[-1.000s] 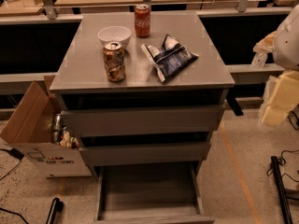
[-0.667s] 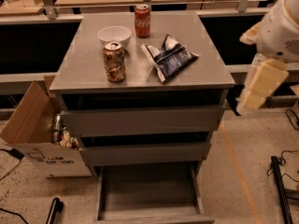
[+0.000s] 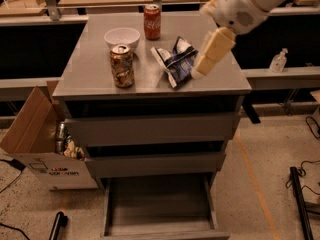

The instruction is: Place orange can into bottom drawer

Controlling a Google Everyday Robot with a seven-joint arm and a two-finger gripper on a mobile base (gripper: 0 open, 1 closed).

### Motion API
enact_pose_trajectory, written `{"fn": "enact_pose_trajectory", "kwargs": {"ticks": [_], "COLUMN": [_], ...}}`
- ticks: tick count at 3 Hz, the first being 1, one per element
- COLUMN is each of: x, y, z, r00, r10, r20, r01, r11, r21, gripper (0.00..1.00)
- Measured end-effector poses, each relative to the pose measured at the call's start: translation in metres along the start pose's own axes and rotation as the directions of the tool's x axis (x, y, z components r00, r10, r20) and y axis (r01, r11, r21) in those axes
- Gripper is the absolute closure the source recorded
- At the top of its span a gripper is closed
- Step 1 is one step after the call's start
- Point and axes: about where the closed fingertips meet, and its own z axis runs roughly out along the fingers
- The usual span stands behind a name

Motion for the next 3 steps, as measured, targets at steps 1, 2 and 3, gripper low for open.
{"fn": "enact_pose_trajectory", "kwargs": {"ticks": [1, 2, 3], "x": [-0.05, -0.075, -0.085], "y": [-0.023, -0.035, -0.046], "z": [0.049, 0.1, 0.145], "r00": [0.972, 0.944, 0.934], "r10": [0.054, 0.104, 0.143], "r20": [0.231, 0.312, 0.326], "r01": [-0.042, -0.083, -0.125], "r11": [0.9976, 0.9935, 0.9892], "r21": [-0.055, -0.078, -0.076], "gripper": [0.0, 0.0, 0.0]}}
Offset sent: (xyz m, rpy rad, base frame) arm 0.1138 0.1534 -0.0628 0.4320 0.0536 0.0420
